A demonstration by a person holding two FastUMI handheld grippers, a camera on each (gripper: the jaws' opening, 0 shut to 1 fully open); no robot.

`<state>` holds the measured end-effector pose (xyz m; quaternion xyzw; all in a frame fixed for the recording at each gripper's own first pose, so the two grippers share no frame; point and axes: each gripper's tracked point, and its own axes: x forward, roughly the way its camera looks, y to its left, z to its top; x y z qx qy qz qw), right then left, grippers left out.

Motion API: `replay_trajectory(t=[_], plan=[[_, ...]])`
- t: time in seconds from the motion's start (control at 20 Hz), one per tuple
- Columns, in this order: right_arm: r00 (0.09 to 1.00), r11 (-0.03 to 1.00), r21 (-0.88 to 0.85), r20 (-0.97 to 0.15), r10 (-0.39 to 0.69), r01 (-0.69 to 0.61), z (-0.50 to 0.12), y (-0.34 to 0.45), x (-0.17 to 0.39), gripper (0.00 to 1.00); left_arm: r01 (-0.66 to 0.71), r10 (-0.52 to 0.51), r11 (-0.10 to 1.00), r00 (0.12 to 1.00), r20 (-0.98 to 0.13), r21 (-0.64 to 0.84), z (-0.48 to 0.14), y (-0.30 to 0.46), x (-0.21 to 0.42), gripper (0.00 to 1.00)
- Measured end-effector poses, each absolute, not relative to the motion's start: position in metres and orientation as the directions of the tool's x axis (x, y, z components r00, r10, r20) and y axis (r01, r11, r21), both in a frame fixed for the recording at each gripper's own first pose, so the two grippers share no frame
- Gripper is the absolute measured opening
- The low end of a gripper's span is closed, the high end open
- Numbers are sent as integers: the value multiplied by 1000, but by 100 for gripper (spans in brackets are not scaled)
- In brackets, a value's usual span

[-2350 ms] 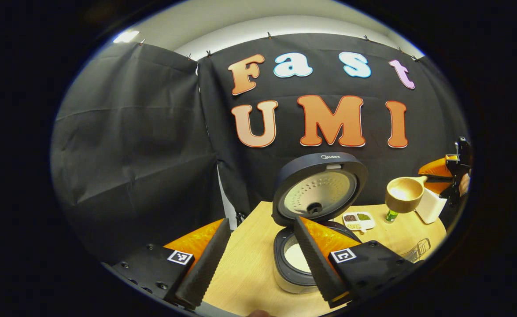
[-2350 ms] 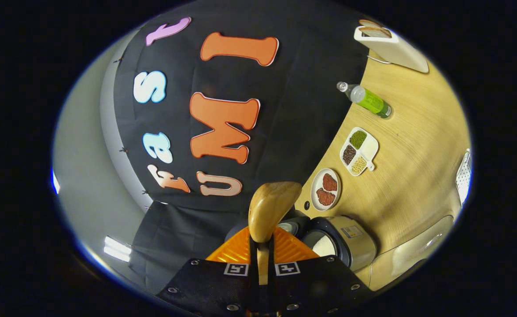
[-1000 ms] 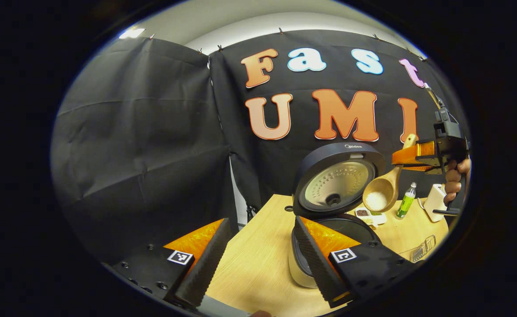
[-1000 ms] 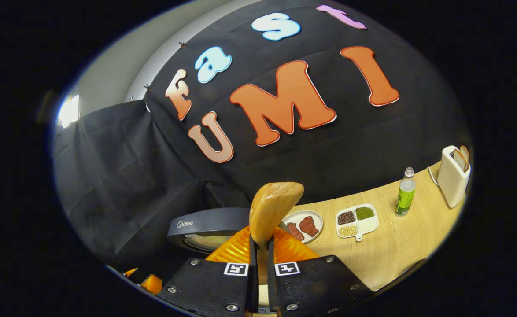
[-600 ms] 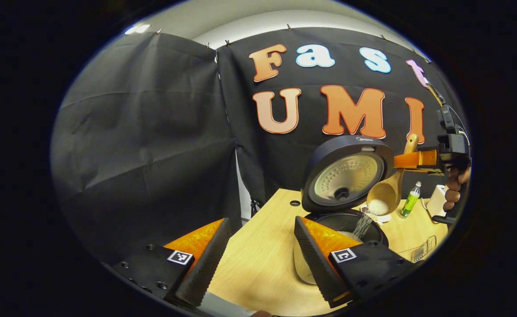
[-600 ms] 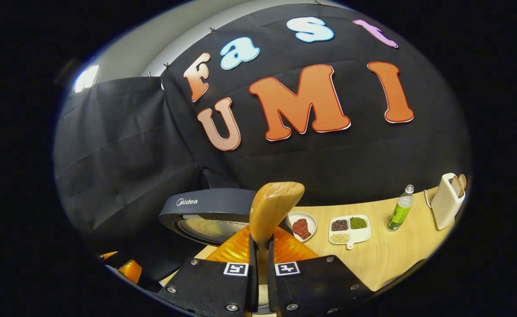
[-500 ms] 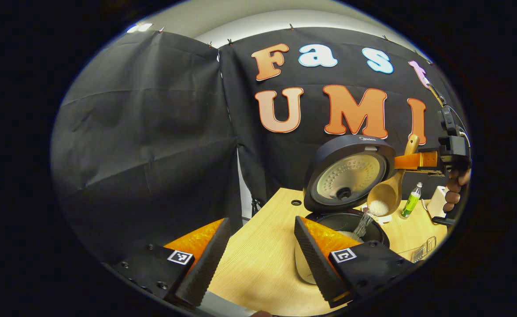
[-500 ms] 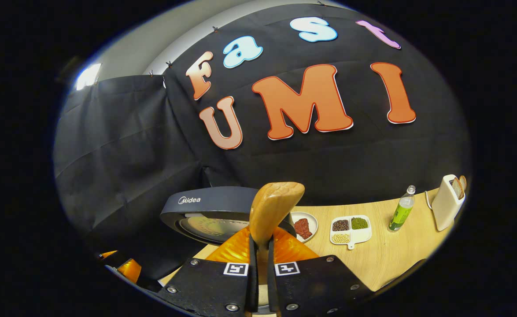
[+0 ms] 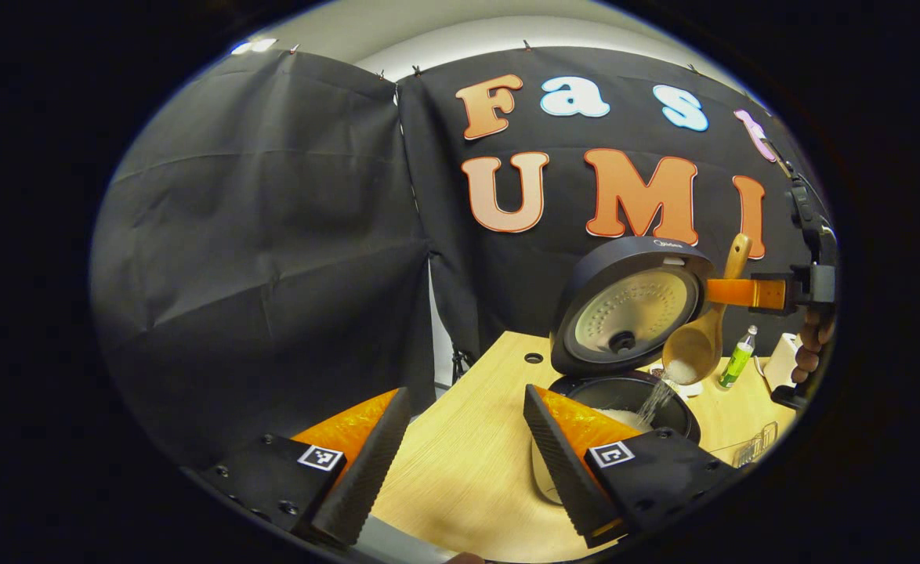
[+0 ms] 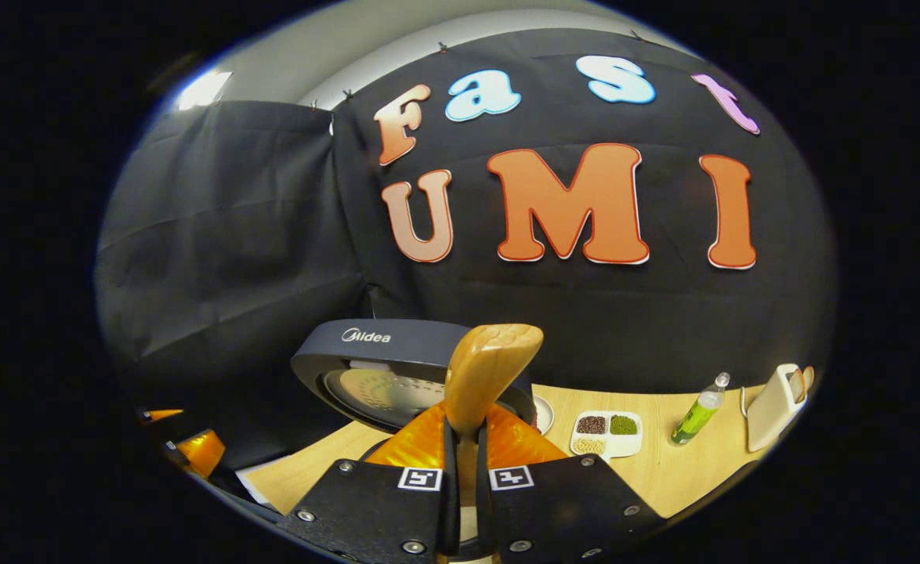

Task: Close the left gripper, press the button to open the rice cooker; take a wooden spoon from the chopstick holder with the right hand, scoop a spoonful of rice and pour it into the rice cooker, then put the wooden spoon back into the chopstick holder.

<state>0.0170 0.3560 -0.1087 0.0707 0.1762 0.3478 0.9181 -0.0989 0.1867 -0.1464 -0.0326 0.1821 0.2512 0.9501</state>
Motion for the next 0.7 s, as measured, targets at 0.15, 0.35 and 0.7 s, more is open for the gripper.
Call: replay_trajectory(t=[0.15, 0.35, 0.7], plan=[[690, 735, 188, -257, 677, -651, -105, 363, 10, 8, -489, 464, 872, 807, -366, 29, -148, 186, -99, 93], [679, 710, 100, -227, 699, -697, -97, 374, 1, 8, -481, 460, 876, 813, -357, 35, -146, 185, -98, 93], [648, 656, -38, -212, 731, -753, -98, 379, -16, 8, -466, 458, 883, 824, -335, 61, -139, 182, -98, 98]])
